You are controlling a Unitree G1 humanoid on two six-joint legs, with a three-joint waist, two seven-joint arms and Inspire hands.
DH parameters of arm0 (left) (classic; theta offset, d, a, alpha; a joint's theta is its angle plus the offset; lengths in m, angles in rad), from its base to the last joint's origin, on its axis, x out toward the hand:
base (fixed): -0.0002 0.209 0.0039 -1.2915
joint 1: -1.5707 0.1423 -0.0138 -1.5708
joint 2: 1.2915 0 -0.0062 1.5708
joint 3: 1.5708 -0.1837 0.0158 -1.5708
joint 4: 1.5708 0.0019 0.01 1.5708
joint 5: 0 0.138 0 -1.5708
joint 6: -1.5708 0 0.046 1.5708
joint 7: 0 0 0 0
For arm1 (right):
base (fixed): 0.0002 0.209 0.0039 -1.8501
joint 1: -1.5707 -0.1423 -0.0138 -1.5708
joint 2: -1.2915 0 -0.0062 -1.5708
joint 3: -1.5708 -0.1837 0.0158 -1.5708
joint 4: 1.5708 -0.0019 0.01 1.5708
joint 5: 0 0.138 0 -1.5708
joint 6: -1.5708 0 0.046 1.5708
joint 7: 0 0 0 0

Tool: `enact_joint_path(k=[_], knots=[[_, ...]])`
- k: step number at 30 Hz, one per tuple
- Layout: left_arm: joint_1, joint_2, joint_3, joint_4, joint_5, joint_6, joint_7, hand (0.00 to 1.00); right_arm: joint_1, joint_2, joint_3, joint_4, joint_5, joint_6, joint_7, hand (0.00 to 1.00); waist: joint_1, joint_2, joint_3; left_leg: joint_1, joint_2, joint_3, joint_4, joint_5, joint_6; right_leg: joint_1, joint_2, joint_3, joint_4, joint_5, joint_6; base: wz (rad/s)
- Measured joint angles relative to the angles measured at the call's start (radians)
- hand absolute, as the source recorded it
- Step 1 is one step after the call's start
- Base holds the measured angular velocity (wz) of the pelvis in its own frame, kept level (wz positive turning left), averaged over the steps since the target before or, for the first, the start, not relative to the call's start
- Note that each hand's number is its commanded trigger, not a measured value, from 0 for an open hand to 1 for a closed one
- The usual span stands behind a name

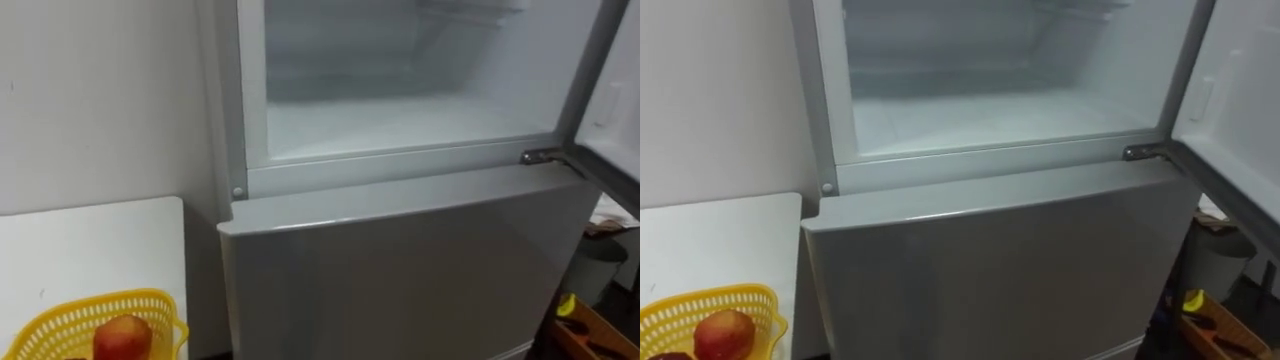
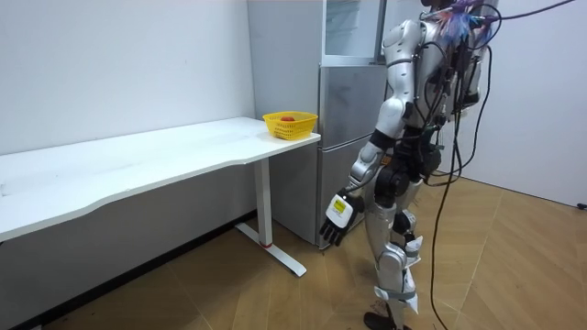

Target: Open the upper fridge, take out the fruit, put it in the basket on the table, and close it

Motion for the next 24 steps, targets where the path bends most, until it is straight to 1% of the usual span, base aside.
enact_joint_path(k=[2,4,6,9,10,13,15,17,19,24], knots=[[0.002,0.000,0.000,0.004,0.000,-0.009,0.000,0.00,0.000,-0.010,0.000,-0.033,0.002,-0.015,-0.006,0.00,0.002,0.001,0.0020,-0.001,0.001,0.000,0.000,0.000,0.000,0.000,0.001,-0.001,-0.001,0.000,0.000,0.00],[0.003,-0.001,0.000,0.005,0.002,-0.018,0.000,0.00,0.000,-0.011,0.001,-0.073,-0.001,-0.032,-0.007,0.00,0.003,-0.001,0.0024,-0.002,0.001,0.004,0.000,0.000,0.000,0.000,0.001,-0.002,-0.001,0.000,0.000,0.00],[0.004,-0.001,0.000,0.004,0.005,-0.032,0.000,0.00,0.001,-0.011,-0.003,-0.110,-0.005,-0.032,-0.003,0.00,-0.001,0.000,0.0018,-0.009,0.001,0.003,0.000,0.000,0.000,-0.003,0.000,-0.004,-0.001,0.000,0.000,0.04],[0.003,-0.003,-0.001,0.010,0.003,-0.045,-0.004,0.00,-0.001,-0.017,-0.005,-0.160,-0.004,-0.038,0.033,0.00,0.002,0.004,0.0008,-0.014,0.002,0.004,0.000,0.000,0.000,-0.006,0.000,-0.005,-0.001,0.000,0.000,0.00],[0.003,-0.006,-0.001,0.020,0.002,-0.053,-0.007,0.00,-0.010,-0.018,-0.005,-0.176,-0.008,-0.041,0.055,0.00,0.002,0.006,-0.0008,-0.012,0.002,0.004,0.000,0.000,0.000,-0.005,0.000,-0.005,-0.001,0.000,0.000,0.00],[0.003,-0.008,-0.001,0.032,0.001,-0.068,-0.011,0.00,-0.040,-0.026,-0.003,-0.213,-0.019,-0.041,0.116,0.00,0.002,0.010,-0.0020,-0.011,0.002,0.004,0.000,0.000,0.000,-0.003,0.000,-0.005,-0.002,0.000,0.000,0.00],[0.003,-0.009,-0.001,0.034,0.001,-0.072,-0.011,0.00,-0.050,-0.034,-0.003,-0.240,-0.019,-0.040,0.152,0.00,0.004,0.011,-0.0018,-0.010,0.002,0.004,0.000,0.000,0.000,-0.001,0.000,-0.006,-0.004,0.001,0.000,0.00],[0.000,-0.009,-0.002,0.051,0.000,-0.076,-0.009,0.00,-0.050,-0.035,0.007,-0.315,-0.018,-0.040,0.185,0.00,0.018,0.017,-0.0008,-0.009,0.002,0.002,0.000,0.000,0.000,-0.001,0.000,-0.007,-0.003,0.001,0.000,0.00],[-0.003,-0.009,-0.003,0.062,0.002,-0.077,-0.005,0.00,-0.052,-0.035,0.025,-0.363,-0.032,-0.041,0.207,0.00,0.028,0.018,-0.0007,-0.009,0.002,0.003,0.000,0.000,0.000,-0.001,0.000,-0.007,-0.002,0.001,0.000,0.00],[-0.004,-0.015,-0.004,0.112,0.003,-0.078,-0.007,0.00,-0.058,-0.035,0.040,-0.370,-0.033,-0.036,0.264,0.00,0.035,0.017,-0.0003,-0.008,0.002,0.002,0.000,0.000,0.000,0.000,0.000,-0.007,-0.002,0.003,-0.001,0.00]])
